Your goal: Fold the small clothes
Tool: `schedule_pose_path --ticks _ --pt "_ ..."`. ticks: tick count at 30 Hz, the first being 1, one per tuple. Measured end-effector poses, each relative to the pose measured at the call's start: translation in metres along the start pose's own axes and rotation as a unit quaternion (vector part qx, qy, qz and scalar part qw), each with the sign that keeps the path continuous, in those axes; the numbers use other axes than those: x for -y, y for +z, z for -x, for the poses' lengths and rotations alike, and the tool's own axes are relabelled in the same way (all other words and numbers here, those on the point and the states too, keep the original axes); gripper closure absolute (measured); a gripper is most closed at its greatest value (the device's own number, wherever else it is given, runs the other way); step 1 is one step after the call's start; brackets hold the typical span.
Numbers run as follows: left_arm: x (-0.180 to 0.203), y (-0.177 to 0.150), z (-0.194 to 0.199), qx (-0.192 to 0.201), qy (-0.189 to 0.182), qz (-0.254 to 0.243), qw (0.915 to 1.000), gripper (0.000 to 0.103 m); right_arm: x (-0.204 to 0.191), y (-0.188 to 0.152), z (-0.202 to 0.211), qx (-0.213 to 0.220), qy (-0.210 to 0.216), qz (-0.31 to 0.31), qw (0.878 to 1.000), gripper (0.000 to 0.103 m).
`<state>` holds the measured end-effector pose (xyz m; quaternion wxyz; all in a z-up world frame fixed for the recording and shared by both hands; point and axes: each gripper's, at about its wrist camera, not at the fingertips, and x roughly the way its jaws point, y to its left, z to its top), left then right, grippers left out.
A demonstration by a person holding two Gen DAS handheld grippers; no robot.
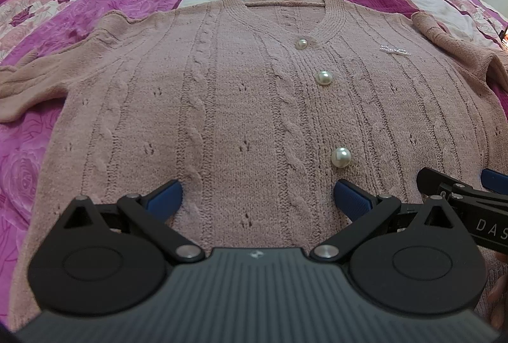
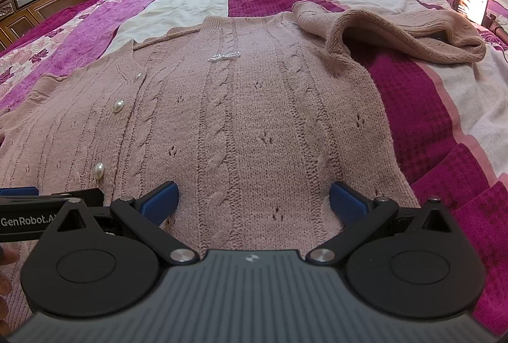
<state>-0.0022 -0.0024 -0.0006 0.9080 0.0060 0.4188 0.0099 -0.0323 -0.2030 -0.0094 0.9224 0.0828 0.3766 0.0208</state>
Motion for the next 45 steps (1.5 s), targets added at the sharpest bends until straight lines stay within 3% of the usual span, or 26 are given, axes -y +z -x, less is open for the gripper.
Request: schedule_pose_path --ticks 31,45 --pt "-0.0008 0.0026 -0.0011 -0.004 0.003 -0.002 1.0000 0.000 -0.0018 -0.0006 0.0004 -0.001 -0.001 0.000 1.000 0.000" --pt "-0.0010 0.0050 -0.0060 -0.010 -0.003 -0.009 0.9999 0.000 -0.0058 0.0070 -0.0074 -0.034 -0.002 0.013 0.999 0.000"
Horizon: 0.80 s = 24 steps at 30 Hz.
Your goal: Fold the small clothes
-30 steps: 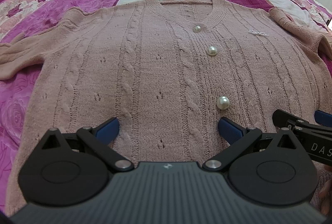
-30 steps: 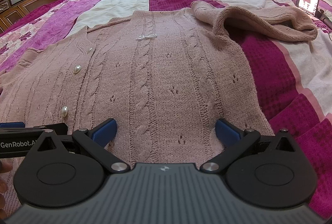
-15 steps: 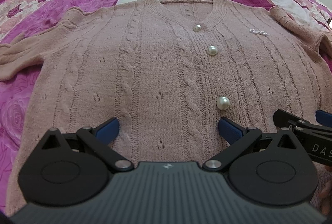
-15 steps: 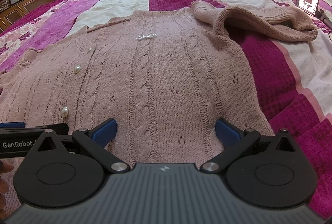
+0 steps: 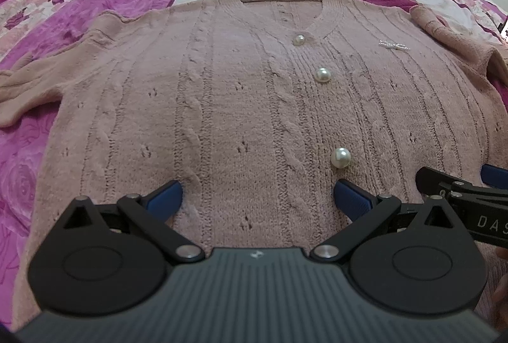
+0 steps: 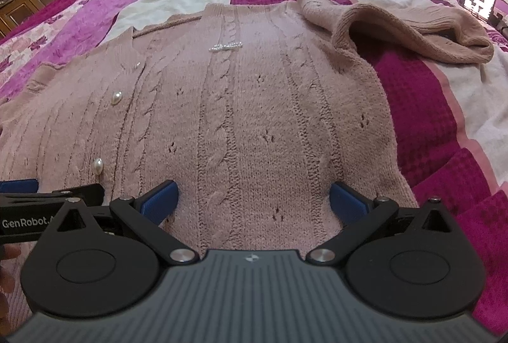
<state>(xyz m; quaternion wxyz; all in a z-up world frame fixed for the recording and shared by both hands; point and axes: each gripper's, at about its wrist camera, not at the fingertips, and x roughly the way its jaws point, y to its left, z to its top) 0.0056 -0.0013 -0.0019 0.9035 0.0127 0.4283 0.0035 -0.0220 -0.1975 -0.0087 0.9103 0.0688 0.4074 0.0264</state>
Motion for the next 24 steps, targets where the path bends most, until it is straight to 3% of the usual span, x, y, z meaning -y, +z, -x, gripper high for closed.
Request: schedule_pose_path --ticks 16,24 --pt "-0.001 0.002 0.003 -0.006 -0.014 -0.012 0.9998 0.000 0.002 0.008 0.002 -0.010 0.013 -0.003 1.000 0.000" --pt "-0.005 0.006 0.013 -0.017 -0.023 -0.011 0.9995 0.000 0.010 0.013 0.019 -0.007 0.060 -0.009 0.998 0.000"
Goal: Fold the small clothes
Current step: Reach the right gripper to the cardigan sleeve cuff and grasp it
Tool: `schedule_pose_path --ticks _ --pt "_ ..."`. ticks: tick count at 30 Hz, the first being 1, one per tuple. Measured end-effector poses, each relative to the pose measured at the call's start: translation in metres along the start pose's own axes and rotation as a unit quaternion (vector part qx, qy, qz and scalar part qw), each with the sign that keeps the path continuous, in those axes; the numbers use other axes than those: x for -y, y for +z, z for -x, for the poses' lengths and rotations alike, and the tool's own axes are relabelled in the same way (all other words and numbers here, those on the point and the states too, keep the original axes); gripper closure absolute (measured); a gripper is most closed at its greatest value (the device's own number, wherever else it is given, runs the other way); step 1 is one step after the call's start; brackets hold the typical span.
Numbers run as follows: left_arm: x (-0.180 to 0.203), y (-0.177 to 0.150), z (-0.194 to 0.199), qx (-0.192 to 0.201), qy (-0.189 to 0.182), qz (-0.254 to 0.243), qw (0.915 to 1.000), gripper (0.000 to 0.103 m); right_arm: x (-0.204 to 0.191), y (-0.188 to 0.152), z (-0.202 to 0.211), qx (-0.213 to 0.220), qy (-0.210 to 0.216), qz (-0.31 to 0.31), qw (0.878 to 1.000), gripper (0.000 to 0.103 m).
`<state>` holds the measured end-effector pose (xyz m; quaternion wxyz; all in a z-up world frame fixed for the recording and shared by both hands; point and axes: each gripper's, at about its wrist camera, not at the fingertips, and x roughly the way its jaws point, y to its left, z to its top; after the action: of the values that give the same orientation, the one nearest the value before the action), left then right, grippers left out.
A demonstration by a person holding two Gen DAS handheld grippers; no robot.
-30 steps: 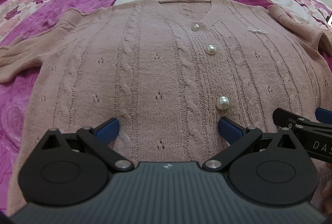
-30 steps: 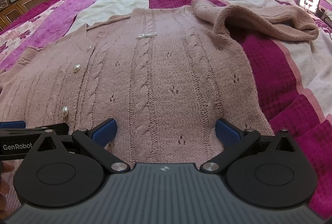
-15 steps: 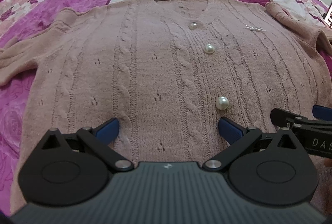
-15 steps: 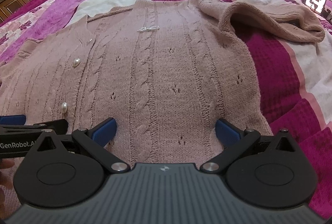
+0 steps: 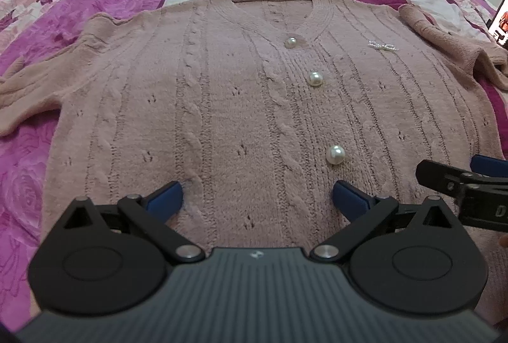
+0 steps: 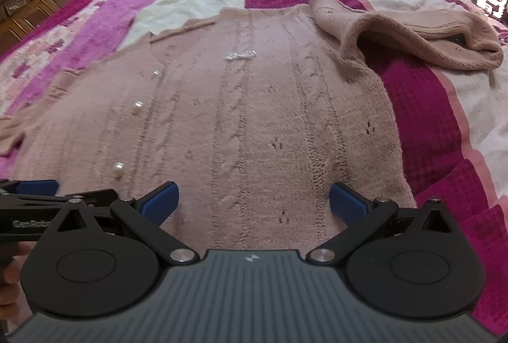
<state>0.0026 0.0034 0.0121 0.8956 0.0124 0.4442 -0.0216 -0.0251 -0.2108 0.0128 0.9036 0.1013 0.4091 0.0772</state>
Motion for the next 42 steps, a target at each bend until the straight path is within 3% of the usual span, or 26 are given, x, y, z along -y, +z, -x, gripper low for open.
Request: schedule_pose_path --ticks 14,26,35,42 --pt "-0.007 0.011 0.020 0.023 0.013 0.000 0.9997 0.000 0.016 0.037 0.049 0.038 0.036 0.025 0.998 0.000" --pt "-0.016 0.015 0.021 0.025 0.030 0.011 0.9992 0.000 0.073 0.093 0.056 0.085 -0.035 0.052 0.994 0.000" --pt "-0.019 0.017 0.017 0.020 0.038 0.014 0.9990 0.000 0.121 0.130 0.018 0.094 -0.089 0.052 0.990 0.001" --pt "-0.018 0.017 0.013 0.013 0.044 0.014 0.9988 0.000 0.142 0.148 -0.021 0.075 -0.114 0.062 0.989 0.008"
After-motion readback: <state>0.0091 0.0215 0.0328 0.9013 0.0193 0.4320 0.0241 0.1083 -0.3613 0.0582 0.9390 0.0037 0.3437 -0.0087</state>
